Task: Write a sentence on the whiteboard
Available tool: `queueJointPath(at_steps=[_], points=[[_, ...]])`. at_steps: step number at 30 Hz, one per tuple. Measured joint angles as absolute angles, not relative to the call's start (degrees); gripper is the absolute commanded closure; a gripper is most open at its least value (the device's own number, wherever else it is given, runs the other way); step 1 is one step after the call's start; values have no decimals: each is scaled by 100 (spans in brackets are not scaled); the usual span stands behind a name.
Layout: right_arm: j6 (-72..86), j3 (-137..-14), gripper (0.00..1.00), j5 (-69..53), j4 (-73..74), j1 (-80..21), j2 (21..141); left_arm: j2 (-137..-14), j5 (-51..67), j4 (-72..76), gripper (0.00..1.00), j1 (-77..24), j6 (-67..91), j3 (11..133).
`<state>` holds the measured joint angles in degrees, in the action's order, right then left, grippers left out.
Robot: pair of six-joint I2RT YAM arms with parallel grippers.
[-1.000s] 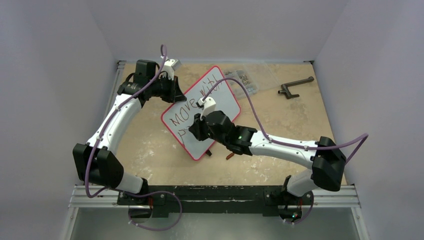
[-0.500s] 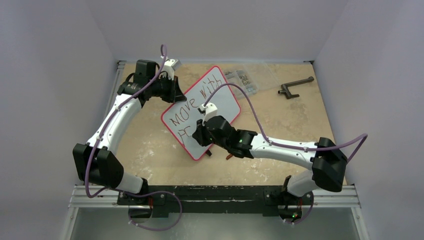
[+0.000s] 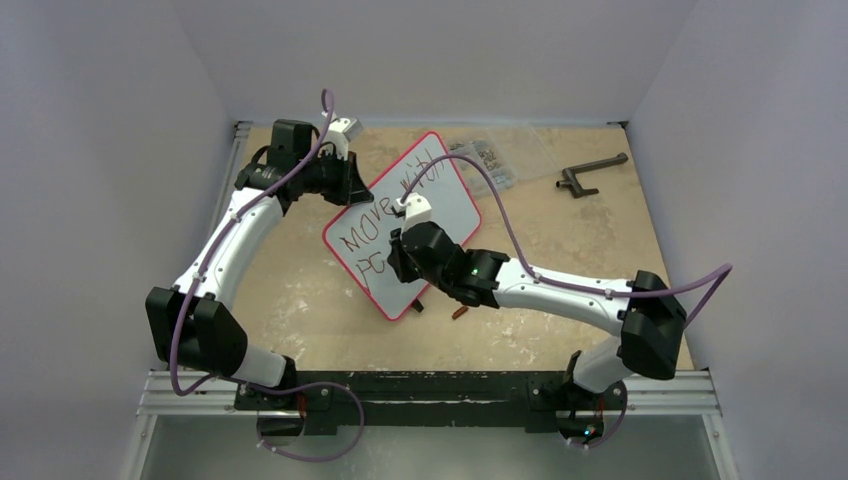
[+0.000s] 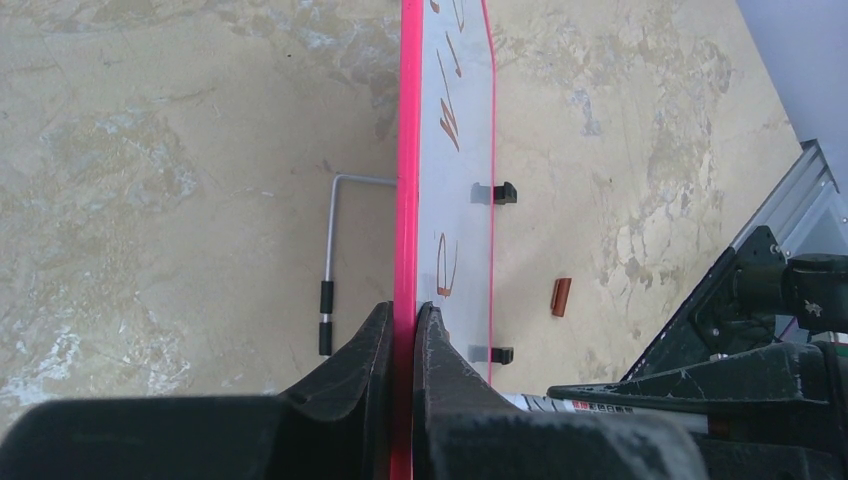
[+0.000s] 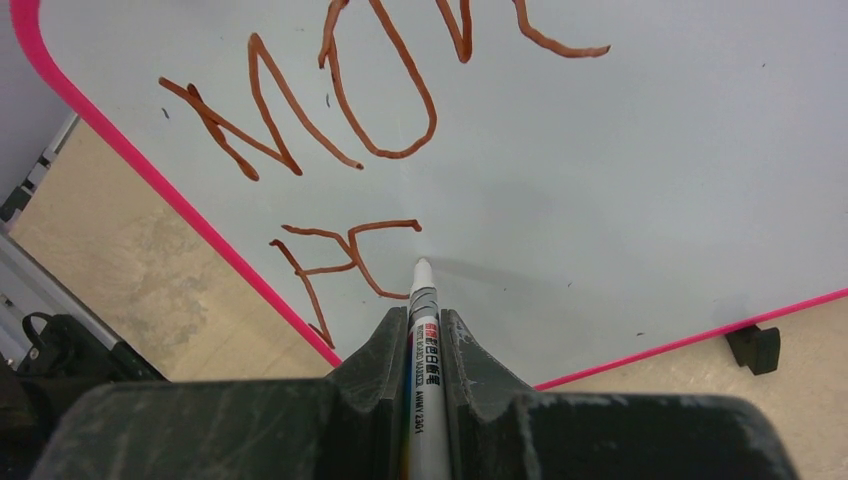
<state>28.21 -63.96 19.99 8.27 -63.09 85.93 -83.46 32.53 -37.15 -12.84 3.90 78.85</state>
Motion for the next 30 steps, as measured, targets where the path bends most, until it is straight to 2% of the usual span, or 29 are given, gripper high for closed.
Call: queueJointPath(at_steps=[18, 30], points=[[2674, -6777, 100, 2137, 996, -6309, 8755, -8346, 3251, -3712, 100, -1284, 388, 7885], [2797, -6539, 100, 2134, 742, -6305, 8654, -8346, 3236, -3723, 100, -1284, 388, 7885]])
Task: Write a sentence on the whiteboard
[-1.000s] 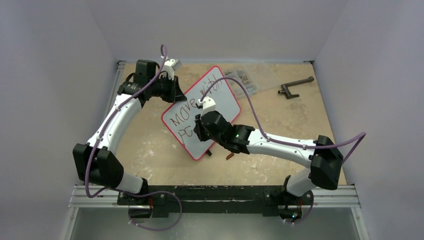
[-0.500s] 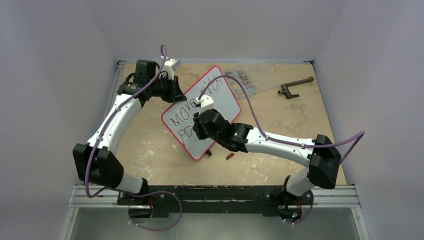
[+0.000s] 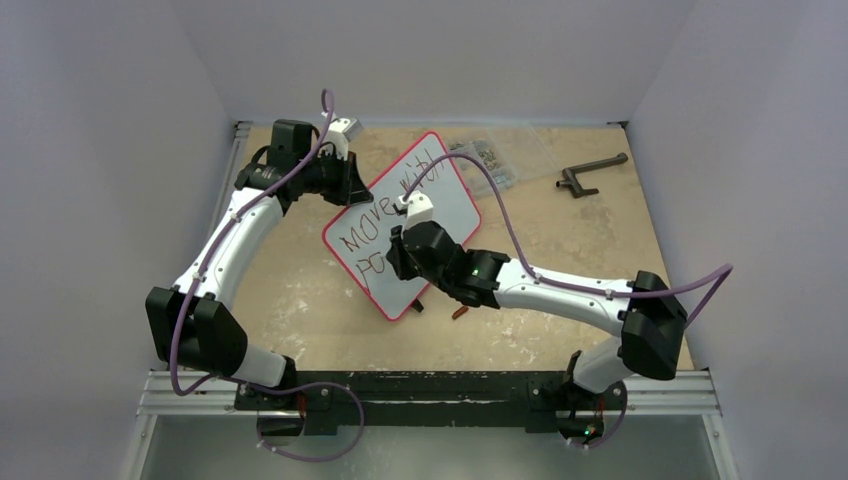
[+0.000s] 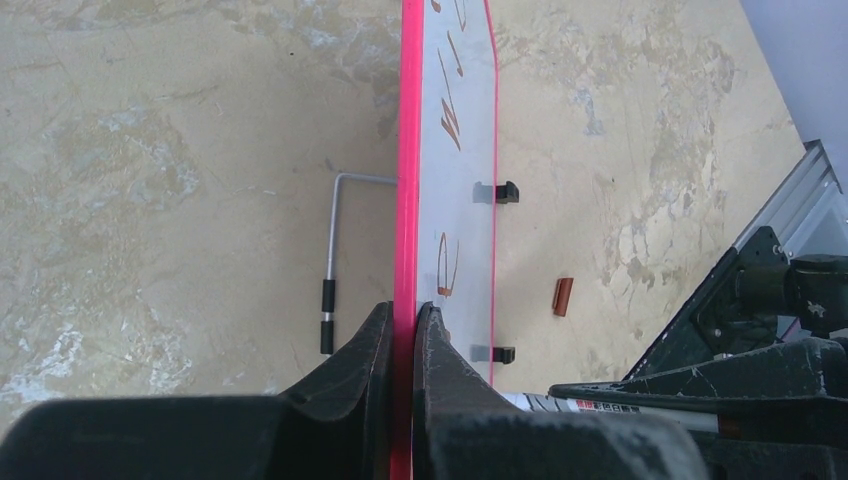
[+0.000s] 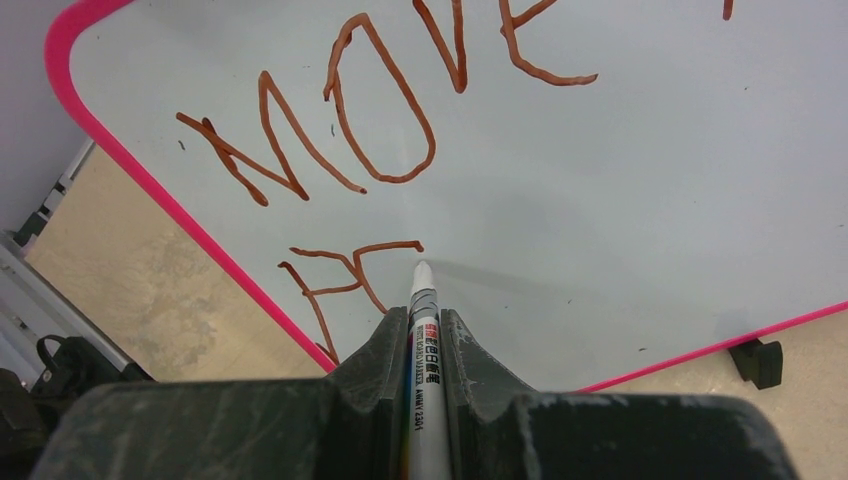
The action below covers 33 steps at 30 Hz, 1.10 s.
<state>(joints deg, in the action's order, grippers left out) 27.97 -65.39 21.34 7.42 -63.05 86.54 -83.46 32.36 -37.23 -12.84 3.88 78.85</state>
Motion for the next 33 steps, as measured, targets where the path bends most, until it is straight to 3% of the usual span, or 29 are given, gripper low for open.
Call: queueJointPath(at_steps=[23, 33], points=[[2895, -6202, 100, 2287, 731, -6281, 8313, -8344, 3256, -3723, 100, -1315, 451, 7885], [2803, -6178, 100, 2119, 484, -5789, 7907, -8333, 3253, -3734, 100, -1321, 493, 7885]])
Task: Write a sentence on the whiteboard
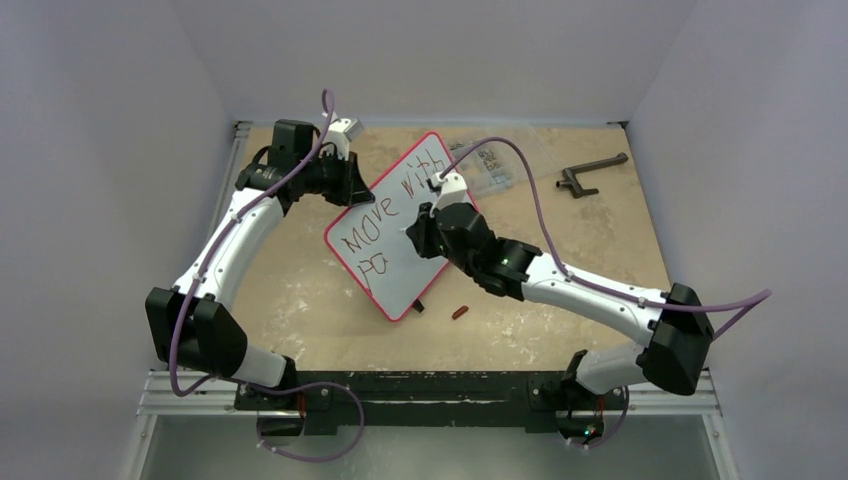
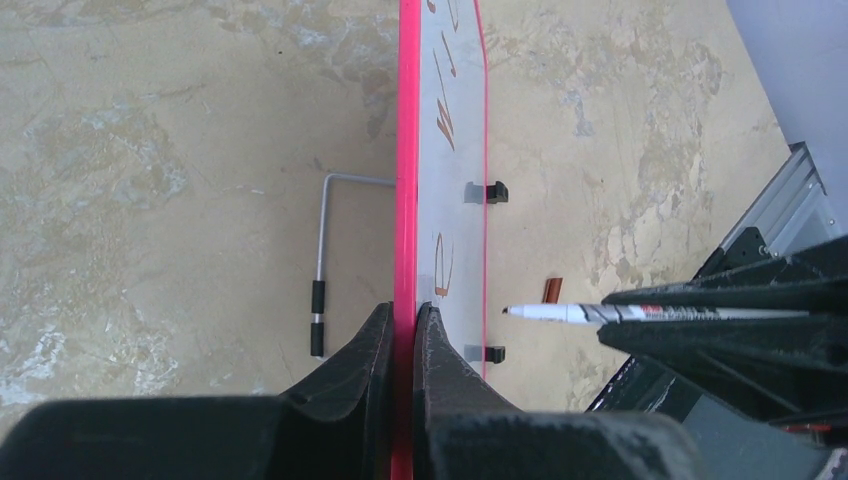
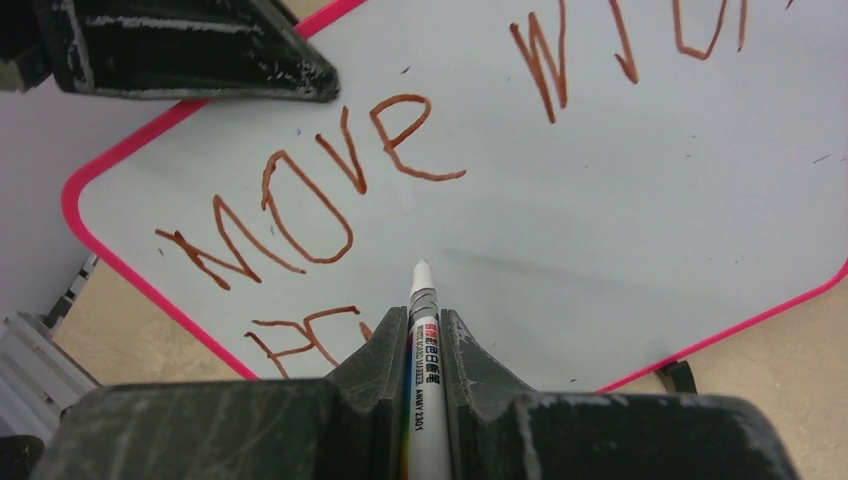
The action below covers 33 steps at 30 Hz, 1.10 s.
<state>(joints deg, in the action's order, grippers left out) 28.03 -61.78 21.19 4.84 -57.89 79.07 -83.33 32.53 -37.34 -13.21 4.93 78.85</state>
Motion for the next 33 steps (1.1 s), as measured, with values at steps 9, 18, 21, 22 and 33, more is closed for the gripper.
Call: queueJointPath(at_steps=[9, 18, 21, 22, 33], points=[[2755, -6171, 100, 1678, 244, -5378, 7944, -8333, 3253, -3734, 100, -1328, 493, 7885], [2751, -6173, 100, 1350, 150, -5389, 8285, -8333, 3251, -3732, 100, -1330, 493, 7885], [2751, -6180, 100, 1295, 119, -5389, 8313, -8333, 3223, -3741, 100, -1330, 491, 7885], [2753, -6180, 100, 1280, 117, -5382, 8315, -8333, 3214, -3741, 100, -1330, 491, 7885], [2757, -6180, 100, 1070, 1, -5371, 8324, -8333, 3190, -3743, 100, -1330, 491, 7885]])
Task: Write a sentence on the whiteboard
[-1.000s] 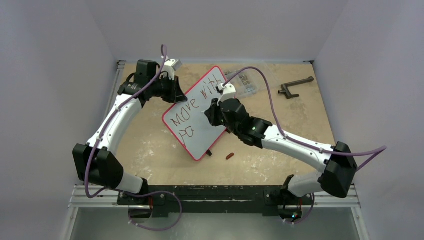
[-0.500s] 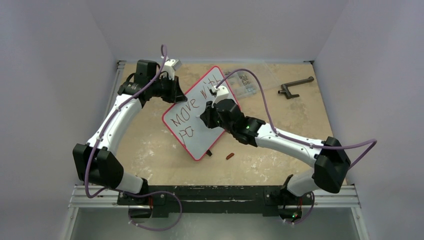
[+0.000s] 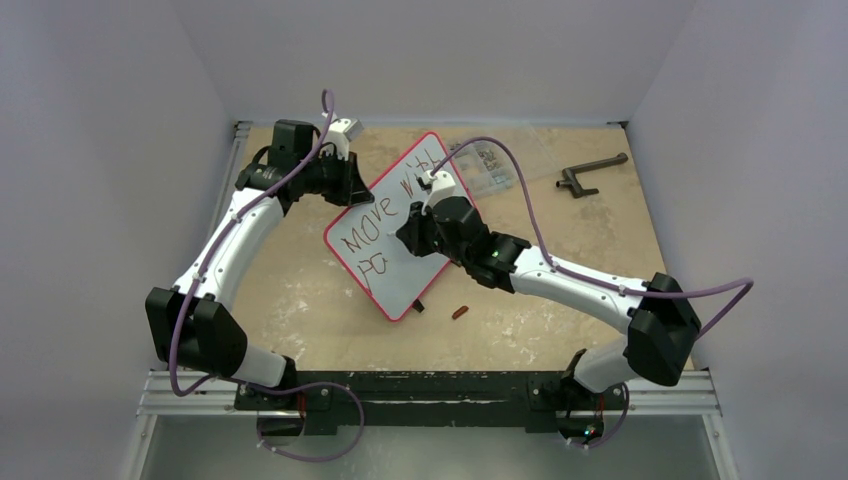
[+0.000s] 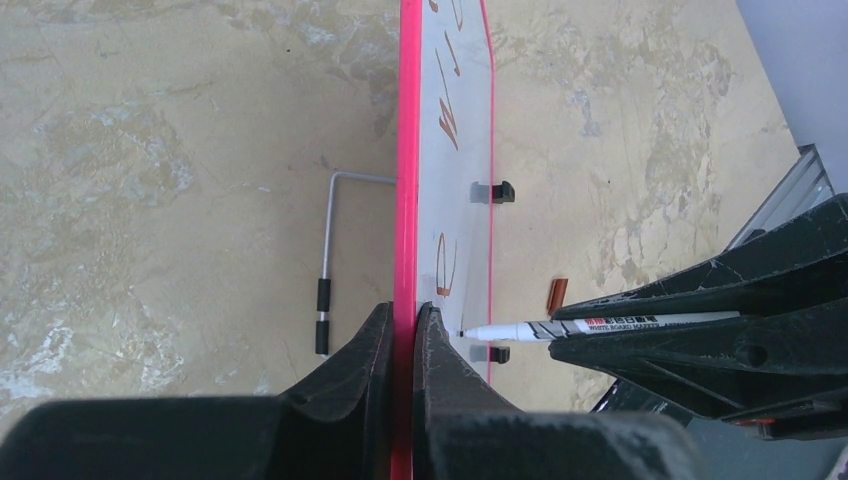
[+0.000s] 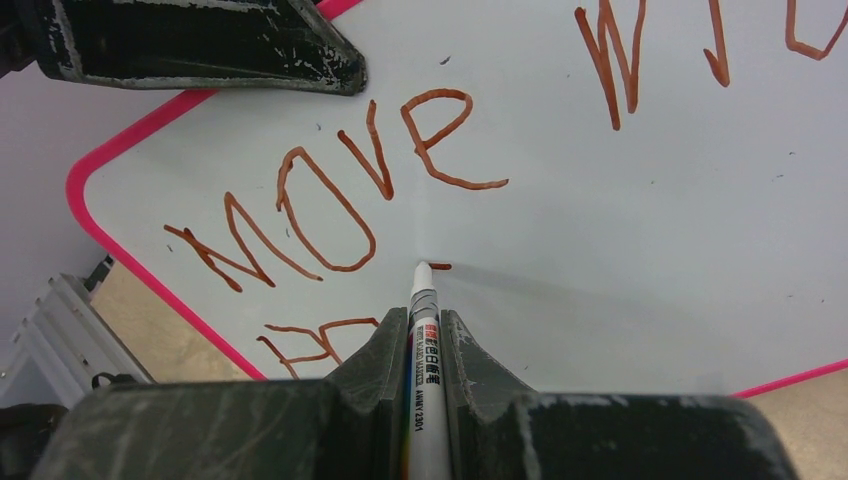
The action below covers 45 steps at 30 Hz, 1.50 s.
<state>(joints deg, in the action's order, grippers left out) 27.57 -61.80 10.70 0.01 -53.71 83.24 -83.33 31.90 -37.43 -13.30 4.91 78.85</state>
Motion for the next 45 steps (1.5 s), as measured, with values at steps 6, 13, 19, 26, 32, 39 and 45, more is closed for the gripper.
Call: queueJointPath(at_steps=[6, 13, 19, 26, 32, 39, 45], points=[[2768, -6136, 100, 878, -150, -5371, 8324, -8333, 3179, -3745, 100, -1330, 489, 7885], [2836, -6060, 100, 644, -311, -5378, 8324, -8333, 3166, -3752, 100, -1330, 484, 7885], [2950, -6034, 100, 696, -333, -5380, 8324, -8333, 3153, -3756, 100, -1328, 480, 7885], [3142, -6010, 100, 1050, -154, -5411, 8307, -8333, 3144, -3756, 100, -1328, 475, 7885], [3216, -6010, 100, 1380, 169, -5408, 8307, -8333, 3129, -3752, 100, -1328, 473, 7885], [3256, -6010, 100, 1603, 416, -5393, 8307, -8333, 3131, -3747, 100, -1328, 482, 7885], [3190, -5996, 100, 1487, 416, -5378, 8305, -8333, 3131, -3747, 100, -1328, 484, 7885]])
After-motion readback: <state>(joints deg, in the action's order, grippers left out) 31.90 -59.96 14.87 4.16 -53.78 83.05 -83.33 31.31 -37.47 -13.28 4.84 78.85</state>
